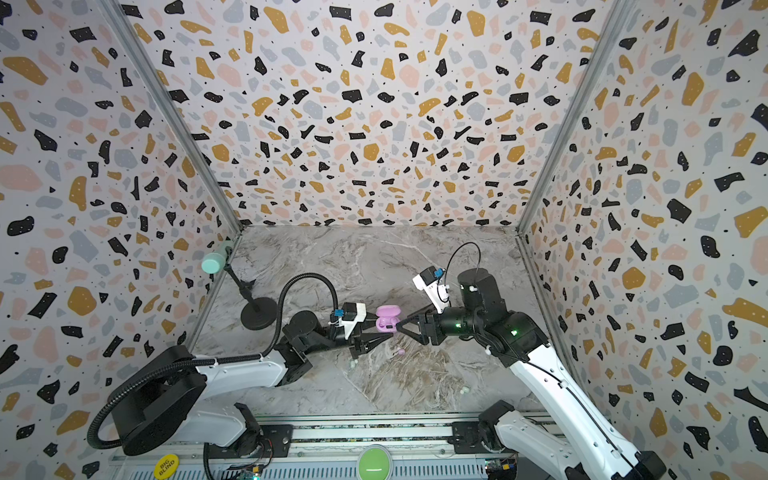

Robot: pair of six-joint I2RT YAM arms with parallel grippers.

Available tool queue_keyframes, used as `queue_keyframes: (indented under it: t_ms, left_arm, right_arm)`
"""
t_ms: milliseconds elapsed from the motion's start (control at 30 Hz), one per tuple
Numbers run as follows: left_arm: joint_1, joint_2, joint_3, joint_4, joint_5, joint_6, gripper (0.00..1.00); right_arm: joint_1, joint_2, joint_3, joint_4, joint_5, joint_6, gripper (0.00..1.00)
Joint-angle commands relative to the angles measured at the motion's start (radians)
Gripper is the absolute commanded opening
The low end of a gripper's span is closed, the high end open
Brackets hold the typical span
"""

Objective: Insert the wireless bluetooth earbuds into the charging case

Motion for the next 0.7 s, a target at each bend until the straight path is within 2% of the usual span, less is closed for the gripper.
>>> queue_keyframes:
  t_ms: [0,133,267,400,667]
  left_arm:
    - [0.033,-0.046,-0.021,0.049,-0.036,0.001,0.08]
    - [0.058,-0.089,-0.036,0.034,-0.07,0.008,0.08]
    - [0.078,-0.145,-0.045,-0.009,-0.1,0.024,0.08]
    - [0.087,-0.19,-0.051,-0.059,-0.122,0.041,0.08]
    - [0.091,-0.263,-0.091,-0.101,-0.161,0.04,0.08]
  right_arm:
    - [0.002,-0.047,-0.053,-0.031,0.043,0.027,0.55]
    - [0.004,-0.065,-0.134,-0.017,0.129,0.048,0.55]
    - [0.049,-0.027,-0.225,0.011,0.283,0.06,0.55]
    - [0.164,0.077,-0.275,0.081,0.475,0.093,0.56]
    - [0.329,0.353,-0.291,0.227,0.692,0.175,0.59]
